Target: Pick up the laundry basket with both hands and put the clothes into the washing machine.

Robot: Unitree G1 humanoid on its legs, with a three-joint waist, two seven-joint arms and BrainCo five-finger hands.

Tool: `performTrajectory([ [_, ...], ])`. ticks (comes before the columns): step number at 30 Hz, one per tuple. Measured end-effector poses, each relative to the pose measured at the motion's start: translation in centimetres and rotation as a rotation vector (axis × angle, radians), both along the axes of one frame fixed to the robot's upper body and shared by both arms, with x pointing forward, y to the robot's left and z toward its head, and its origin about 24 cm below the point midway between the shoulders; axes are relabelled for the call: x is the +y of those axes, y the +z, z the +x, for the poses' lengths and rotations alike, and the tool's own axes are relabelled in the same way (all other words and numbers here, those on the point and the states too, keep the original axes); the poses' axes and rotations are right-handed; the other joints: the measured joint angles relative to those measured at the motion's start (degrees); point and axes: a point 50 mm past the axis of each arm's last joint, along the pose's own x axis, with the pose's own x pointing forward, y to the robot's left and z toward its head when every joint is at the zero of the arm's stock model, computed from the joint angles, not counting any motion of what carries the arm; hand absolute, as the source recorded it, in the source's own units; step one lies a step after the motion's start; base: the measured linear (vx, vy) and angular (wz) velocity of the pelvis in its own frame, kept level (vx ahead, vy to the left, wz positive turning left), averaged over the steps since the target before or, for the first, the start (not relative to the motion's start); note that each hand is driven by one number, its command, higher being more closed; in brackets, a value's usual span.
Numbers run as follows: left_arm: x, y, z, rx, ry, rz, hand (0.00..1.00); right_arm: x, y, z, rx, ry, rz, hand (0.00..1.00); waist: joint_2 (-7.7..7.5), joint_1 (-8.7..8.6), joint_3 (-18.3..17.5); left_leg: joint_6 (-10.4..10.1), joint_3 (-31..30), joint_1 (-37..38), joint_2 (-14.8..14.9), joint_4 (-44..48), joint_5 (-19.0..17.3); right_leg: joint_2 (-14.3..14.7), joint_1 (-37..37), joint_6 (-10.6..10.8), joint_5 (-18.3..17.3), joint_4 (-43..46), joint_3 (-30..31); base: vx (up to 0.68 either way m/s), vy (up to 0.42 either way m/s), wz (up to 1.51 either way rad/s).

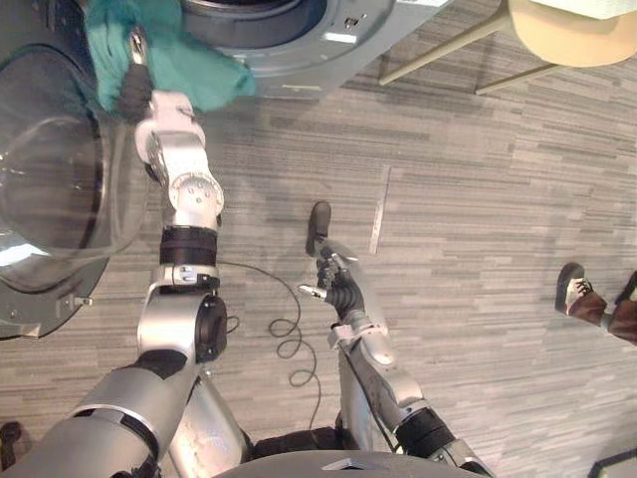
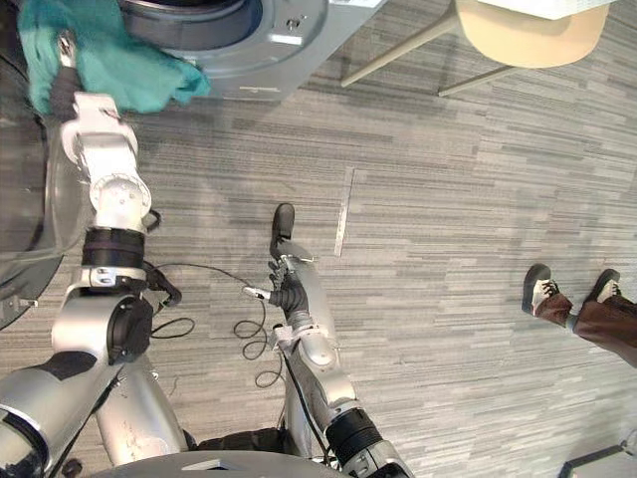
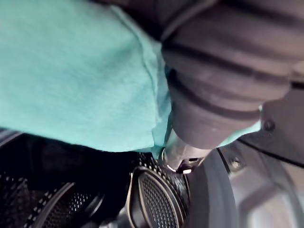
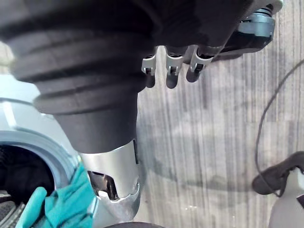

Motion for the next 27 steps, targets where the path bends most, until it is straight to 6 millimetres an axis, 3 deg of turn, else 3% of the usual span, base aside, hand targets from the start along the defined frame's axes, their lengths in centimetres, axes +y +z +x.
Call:
performTrajectory([
  [5,-0.1,4.5,-0.9,-0.129,-0.018,0.021,1.0,-0.4,1.2,-0.8,-0.039,-0.033,0.116,0.0,0.01,-1.08,0.0,0.34,-1.54,-5.6,0.91,2.13,-0.21,0.06,-4.15,-0.15,0.11,0.92,-0.6,-0.04,0.035,-0.02],
  [11,-2.6,9.9,-2.9,-0.304,-0.095,0.072,1.0,-1.1,2.5,-1.7,-0.069,-0.065,0.225,0.0,0.0,-2.25,-0.01,0.64,-2.83,-11.32,1.33,4.27,-0.42,-0.13,-8.88,-0.31,0.23,2.53,-1.18,-0.01,0.043,-0.02],
  [14,-4.9,12.7,-4.6,-0.41,-0.139,0.123,1.0,-1.5,3.3,-2.0,-0.11,-0.062,0.25,0.0,0.0,-2.6,-0.01,0.9,-2.83,-13.61,1.41,5.45,-0.73,-0.29,-11.68,-0.25,0.08,3.92,-0.6,-0.01,0.015,-0.03],
  [17,-7.0,15.3,-6.9,-0.524,-0.178,0.182,1.0,-4.0,4.5,0.2,-0.177,-0.148,0.229,0.0,0.03,-2.59,0.01,1.36,-2.54,-16.45,2.01,7.07,-1.33,-0.17,-15.0,-0.28,0.14,5.07,0.19,-0.03,0.009,-0.12],
  [19,-8.2,16.2,-8.1,-0.575,-0.174,0.243,1.0,-5.7,4.6,0.4,-0.189,-0.202,0.22,0.0,0.06,-2.8,0.03,1.57,-2.59,-18.17,2.47,8.0,-1.65,-0.02,-16.76,-0.34,0.19,5.72,0.48,-0.04,0.006,-0.13],
  [23,-10.1,16.8,-9.1,-0.57,-0.033,0.437,1.0,-7.6,4.0,0.2,-0.173,-0.232,0.169,0.0,0.13,-3.32,0.07,1.56,-2.02,-19.33,2.98,8.11,-1.75,0.17,-18.67,-0.46,0.4,5.63,1.12,-0.03,0.004,-0.09],
  [25,-10.4,17.2,-9.8,-0.56,0.2,0.615,1.0,-7.9,4.2,0.0,-0.185,-0.236,0.19,0.0,0.16,-2.88,0.09,1.52,-1.43,-19.77,3.14,7.82,-1.72,0.33,-19.58,-0.59,0.53,5.47,1.33,-0.03,0.002,-0.07],
  [27,-10.6,18.1,-10.4,-0.533,0.544,0.855,1.0,-8.5,4.2,-0.3,-0.197,-0.228,0.212,0.0,0.29,-2.14,0.17,1.52,-1.18,-20.77,3.15,7.76,-1.69,0.48,-20.66,-0.63,0.87,5.17,1.44,-0.02,0.008,-0.03],
])
